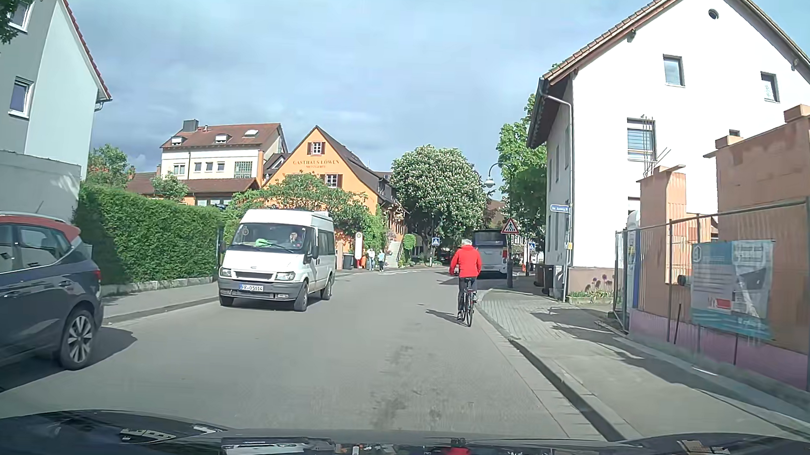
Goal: Follow the waypoints while adhering to traffic rules and regulations
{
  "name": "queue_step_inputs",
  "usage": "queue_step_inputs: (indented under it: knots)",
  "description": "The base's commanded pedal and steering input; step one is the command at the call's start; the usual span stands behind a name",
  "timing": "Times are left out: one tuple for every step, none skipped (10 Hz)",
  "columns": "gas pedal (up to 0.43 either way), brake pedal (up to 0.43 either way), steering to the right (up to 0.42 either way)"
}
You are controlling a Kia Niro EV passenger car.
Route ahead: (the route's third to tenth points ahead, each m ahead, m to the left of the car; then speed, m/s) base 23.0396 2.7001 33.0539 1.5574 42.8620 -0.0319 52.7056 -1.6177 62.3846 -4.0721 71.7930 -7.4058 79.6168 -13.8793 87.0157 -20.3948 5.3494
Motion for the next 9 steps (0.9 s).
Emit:
queue_step_inputs:
  knots:
    - [0.020, 0.000, 0.000]
    - [0.020, 0.000, 0.000]
    - [0.020, 0.000, 0.000]
    - [0.020, 0.000, -0.001]
    - [0.020, 0.000, -0.001]
    - [0.020, 0.000, -0.001]
    - [0.020, 0.000, 0.000]
    - [0.020, 0.000, 0.000]
    - [0.020, 0.000, -0.001]
